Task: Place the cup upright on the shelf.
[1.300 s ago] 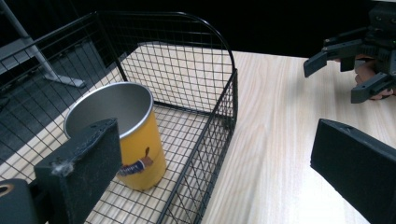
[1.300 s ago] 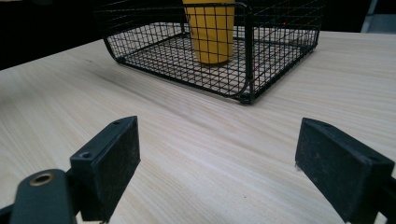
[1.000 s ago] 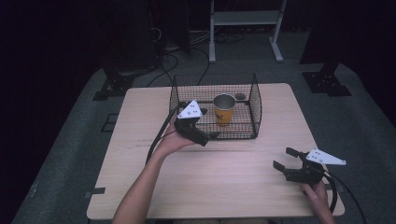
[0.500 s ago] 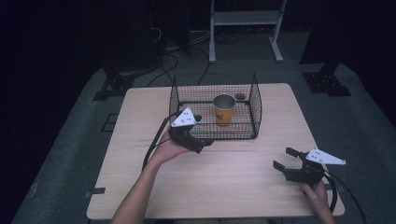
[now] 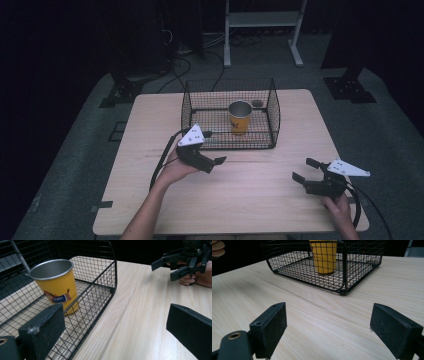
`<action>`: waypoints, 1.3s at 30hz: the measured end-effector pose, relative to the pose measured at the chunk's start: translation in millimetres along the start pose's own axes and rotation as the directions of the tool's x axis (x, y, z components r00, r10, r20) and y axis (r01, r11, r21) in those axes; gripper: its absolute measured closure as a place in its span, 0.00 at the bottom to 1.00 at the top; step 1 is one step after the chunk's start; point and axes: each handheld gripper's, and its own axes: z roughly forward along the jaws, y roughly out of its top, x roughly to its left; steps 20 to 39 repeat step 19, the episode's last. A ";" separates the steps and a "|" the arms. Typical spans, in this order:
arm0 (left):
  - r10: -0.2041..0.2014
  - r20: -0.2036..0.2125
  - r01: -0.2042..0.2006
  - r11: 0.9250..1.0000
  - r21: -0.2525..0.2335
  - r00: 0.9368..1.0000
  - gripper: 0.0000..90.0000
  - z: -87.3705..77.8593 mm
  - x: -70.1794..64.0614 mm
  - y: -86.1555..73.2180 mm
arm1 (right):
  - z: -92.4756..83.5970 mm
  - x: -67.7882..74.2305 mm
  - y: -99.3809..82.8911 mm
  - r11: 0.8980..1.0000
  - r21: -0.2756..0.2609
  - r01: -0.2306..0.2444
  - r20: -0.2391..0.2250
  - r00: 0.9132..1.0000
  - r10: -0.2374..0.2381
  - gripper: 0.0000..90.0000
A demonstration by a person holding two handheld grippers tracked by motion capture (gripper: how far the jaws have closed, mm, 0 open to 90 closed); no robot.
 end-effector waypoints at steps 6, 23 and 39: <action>-0.001 -0.002 0.001 1.000 -0.011 1.000 0.02 -6.1 -8.4 -4.7 | 0.0 0.0 0.0 1.000 0.001 0.001 0.000 1.000 -0.001 0.14; -0.069 0.004 0.069 0.994 -0.087 0.998 0.02 -21.5 -28.6 -26.2 | -0.2 -0.1 -0.1 1.000 -0.002 0.001 -0.003 1.000 -0.001 0.14; -0.069 0.004 0.069 0.994 -0.087 0.998 0.02 -21.5 -28.6 -26.2 | -0.2 -0.1 -0.1 1.000 -0.002 0.001 -0.003 1.000 -0.001 0.14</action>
